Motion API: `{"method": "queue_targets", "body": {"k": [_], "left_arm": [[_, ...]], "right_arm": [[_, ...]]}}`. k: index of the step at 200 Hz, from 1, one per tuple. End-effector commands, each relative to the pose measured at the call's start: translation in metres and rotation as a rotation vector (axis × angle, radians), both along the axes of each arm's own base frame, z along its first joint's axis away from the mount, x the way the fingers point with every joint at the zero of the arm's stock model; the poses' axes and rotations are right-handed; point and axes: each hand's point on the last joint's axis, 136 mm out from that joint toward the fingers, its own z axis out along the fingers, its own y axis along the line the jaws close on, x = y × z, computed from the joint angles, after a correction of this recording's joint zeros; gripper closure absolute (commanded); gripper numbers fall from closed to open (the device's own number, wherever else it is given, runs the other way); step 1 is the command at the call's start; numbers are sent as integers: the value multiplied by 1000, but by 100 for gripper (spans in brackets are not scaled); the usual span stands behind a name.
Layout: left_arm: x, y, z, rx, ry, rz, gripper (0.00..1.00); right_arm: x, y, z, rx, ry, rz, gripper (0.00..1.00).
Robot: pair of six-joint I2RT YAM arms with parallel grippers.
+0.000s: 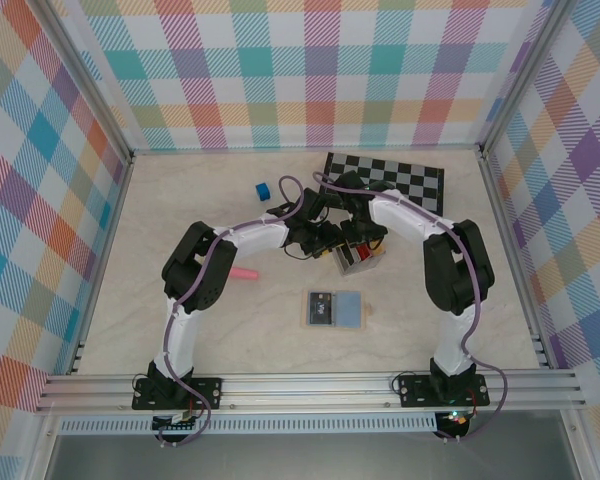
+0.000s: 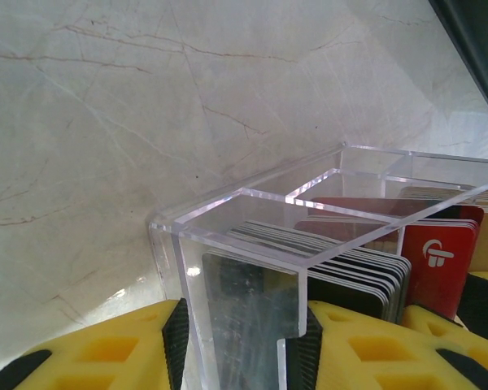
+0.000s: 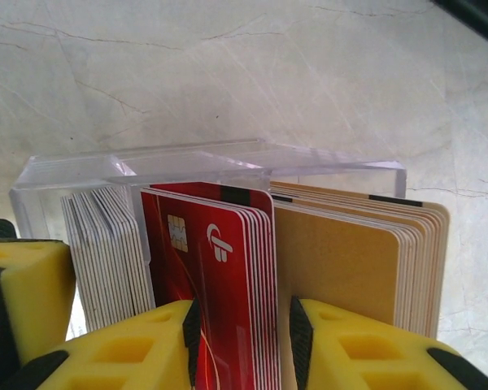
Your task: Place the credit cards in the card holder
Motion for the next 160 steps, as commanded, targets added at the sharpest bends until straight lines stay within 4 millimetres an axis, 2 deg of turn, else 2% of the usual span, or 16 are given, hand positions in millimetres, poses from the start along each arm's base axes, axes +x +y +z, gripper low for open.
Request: {"method": "queue_targets", "body": {"k": [1, 17, 52, 107, 160], "left_arm": [[-13, 20, -22, 79, 61, 12, 60], [-14, 20, -23, 83, 64, 11, 60], [-15, 22, -26, 89, 67, 13, 61], [-16, 23, -27, 90, 68, 13, 61], [-16, 23, -28, 91, 72, 11, 61]], "right_arm": [[2, -13, -2, -95, -25, 4, 65], [4, -16, 6, -107, -58, -8, 69], [7, -19, 20, -109, -104, -17, 70], [6, -19, 22, -100, -101, -19, 76], [7, -19, 25, -102, -109, -14, 77]]}}
